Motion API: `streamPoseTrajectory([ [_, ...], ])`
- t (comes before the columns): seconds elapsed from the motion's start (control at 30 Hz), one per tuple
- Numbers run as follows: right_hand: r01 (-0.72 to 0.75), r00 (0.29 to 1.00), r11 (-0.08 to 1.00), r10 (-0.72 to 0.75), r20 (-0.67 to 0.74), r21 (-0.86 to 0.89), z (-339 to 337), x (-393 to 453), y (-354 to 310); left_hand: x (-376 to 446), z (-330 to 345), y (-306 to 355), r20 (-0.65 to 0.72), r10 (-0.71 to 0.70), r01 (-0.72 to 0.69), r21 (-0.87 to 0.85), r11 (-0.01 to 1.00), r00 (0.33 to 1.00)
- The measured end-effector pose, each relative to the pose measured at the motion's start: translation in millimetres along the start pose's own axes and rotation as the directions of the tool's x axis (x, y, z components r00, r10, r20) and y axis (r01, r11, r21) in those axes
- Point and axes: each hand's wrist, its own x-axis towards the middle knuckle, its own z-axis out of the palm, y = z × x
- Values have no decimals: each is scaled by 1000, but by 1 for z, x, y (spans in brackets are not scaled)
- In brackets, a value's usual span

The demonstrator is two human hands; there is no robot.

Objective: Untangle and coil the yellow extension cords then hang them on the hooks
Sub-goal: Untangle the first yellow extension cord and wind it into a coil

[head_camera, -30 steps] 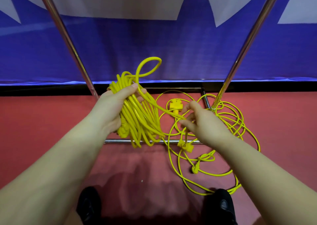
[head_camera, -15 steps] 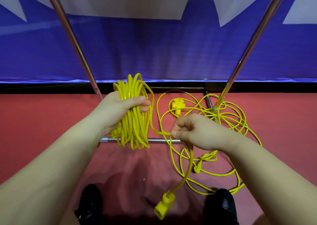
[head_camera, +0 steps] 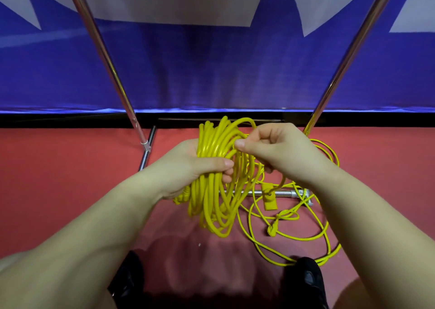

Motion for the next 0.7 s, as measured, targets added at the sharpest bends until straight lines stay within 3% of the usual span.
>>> streamPoseTrajectory([
  [0.13,-62,983,990,82,163,-125,3,-3,5,3,-5,3,-52,17,-20,-62,998,998],
  [0.33,-110,864,877,317,392,-468,18,-1,45,5,-15,10,-149,81,-102,-140,985,986],
  [0.47,-80,828,871,329,454,-484,28,-6,58,5,-25,16,-220,96,-143,-211,967,971],
  [0.57,-116,877,914,278,392,-390,29,-4,61,4,-31,21,-274,100,-146,-150,978,956],
  [0.63,-156,959,962,202,200,-225,29,-2,59,4,-34,23,-314,108,-141,-82,987,943],
  [0.7,-140,989,989,142,-38,49,26,-1,53,2,-34,24,-301,110,-118,-8,993,947],
])
